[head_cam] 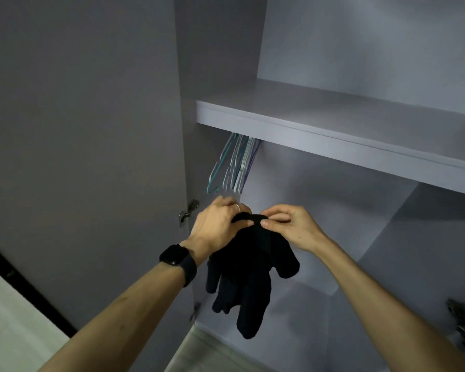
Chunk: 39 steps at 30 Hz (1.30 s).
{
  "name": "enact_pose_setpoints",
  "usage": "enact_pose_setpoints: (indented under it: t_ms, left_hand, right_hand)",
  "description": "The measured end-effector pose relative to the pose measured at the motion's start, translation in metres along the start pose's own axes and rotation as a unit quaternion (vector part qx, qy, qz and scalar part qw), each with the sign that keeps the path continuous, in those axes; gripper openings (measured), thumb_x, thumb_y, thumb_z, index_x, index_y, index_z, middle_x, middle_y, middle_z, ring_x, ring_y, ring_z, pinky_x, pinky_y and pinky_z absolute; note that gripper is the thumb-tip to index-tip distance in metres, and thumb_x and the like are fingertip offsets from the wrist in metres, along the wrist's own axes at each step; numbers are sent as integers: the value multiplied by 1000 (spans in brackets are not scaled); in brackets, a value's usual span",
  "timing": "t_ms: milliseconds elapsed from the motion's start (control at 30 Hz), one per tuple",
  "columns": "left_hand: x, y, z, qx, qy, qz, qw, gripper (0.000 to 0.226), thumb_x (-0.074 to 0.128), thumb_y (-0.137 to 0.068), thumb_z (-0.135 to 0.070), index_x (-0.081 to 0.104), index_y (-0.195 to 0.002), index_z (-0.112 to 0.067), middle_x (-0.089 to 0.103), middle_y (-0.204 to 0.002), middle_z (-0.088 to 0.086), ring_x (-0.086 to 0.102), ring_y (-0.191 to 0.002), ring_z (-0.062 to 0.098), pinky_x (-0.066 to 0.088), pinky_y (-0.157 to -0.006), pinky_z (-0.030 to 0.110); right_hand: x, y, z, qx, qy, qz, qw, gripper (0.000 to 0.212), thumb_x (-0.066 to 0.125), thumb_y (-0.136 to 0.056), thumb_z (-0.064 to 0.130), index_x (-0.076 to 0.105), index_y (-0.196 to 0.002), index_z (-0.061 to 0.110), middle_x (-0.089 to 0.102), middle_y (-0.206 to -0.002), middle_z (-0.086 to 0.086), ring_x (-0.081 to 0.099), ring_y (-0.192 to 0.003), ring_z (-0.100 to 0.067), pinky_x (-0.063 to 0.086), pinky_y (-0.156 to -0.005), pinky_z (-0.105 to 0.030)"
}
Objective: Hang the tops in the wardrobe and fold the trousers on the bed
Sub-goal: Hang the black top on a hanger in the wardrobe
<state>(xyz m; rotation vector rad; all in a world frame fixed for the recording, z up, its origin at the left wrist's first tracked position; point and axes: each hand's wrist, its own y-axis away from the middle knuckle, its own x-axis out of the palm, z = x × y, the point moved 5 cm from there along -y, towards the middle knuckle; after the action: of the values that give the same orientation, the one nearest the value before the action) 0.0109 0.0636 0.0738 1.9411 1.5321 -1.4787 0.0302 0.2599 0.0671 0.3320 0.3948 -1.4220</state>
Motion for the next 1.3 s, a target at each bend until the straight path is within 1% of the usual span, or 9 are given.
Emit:
enact_pose_setpoints:
  t_ms: [133, 233, 400, 567, 633, 767, 1033, 1100, 1300]
  left_hand:
    - [-24, 12, 8, 39, -131, -116, 984, 20, 71, -91, -40, 74, -106, -27, 53, -128, 1, 43, -120, 25, 44, -95, 51]
    - [-42, 14, 31, 1, -249, -126, 960, 20, 70, -91, -41, 74, -105, -27, 43, -153, 13, 19, -150, 33, 9, -118, 64]
    - [-67, -1, 87, -16, -423, -133, 896, 24, 79, -82, -31, 76, -106, -27, 28, -163, 14, 8, -154, 37, -17, -117, 63]
    - [-64, -11, 129, 70, -505, -196, 838, 27, 70, -86, -17, 75, -112, -19, 34, -159, 19, 21, -148, 49, -7, -122, 58]
    - [-62, -10, 137, 96, -516, -220, 822, 31, 50, -94, -21, 73, -114, -19, 34, -159, 19, 21, -148, 49, -1, -122, 59]
    - [-64, -11, 142, 100, -544, -229, 801, 27, 58, -99, -36, 71, -116, -19, 38, -158, 14, 22, -149, 46, 11, -122, 61]
    - [-55, -15, 149, 48, -593, -174, 785, 51, 26, -104, -50, 51, -142, -27, 27, -165, 4, -1, -154, 40, -10, -121, 58]
    - [-55, -13, 148, 44, -582, -165, 795, 50, 25, -106, -49, 49, -143, -27, 29, -164, 1, -3, -154, 39, -13, -121, 57]
    - [-56, -2, 144, 87, -533, -185, 821, 33, 48, -104, -38, 68, -122, -19, 55, -148, 2, 22, -151, 39, 7, -124, 57]
  right_hand:
    - [2, -26, -6, -3, 13, -25, 1000, 14, 74, -92, 29, 71, -104, 33, 76, -98, 11, 72, -90, -6, 51, -84, -22]
    - [2, -61, -20, 23, 50, -65, 996, 20, 71, -94, 31, 66, -113, 29, 70, -109, 9, 68, -103, -13, 51, -89, -25]
    - [13, -133, -51, 69, 104, -105, 987, 47, 62, -98, 40, 54, -136, 15, 61, -137, -5, 58, -123, -26, 42, -95, -26]
    - [34, -200, -79, 90, 80, -162, 980, 58, 49, -102, 49, 42, -147, 13, 52, -147, -9, 52, -131, -32, 41, -99, -30]
    - [41, -217, -87, 92, 62, -196, 974, 56, 48, -102, 50, 47, -144, 12, 56, -142, -12, 54, -128, -34, 42, -95, -30]
    - [48, -237, -93, 75, 32, -261, 962, 36, 60, -98, 41, 68, -121, 14, 68, -126, -13, 62, -118, -34, 47, -96, -33]
    - [44, -230, -86, 72, 57, -292, 952, 11, 66, -84, 25, 73, -83, 18, 75, -107, -14, 69, -103, -34, 56, -94, -37]
    - [35, -222, -76, 81, 54, -305, 947, 23, 61, -80, 32, 73, -76, 13, 75, -97, -14, 70, -94, -35, 59, -84, -39]
    - [-5, -195, -34, 110, 105, -365, 918, 53, 42, -95, 47, 72, -110, 8, 67, -120, -21, 64, -104, -39, 46, -82, -35]
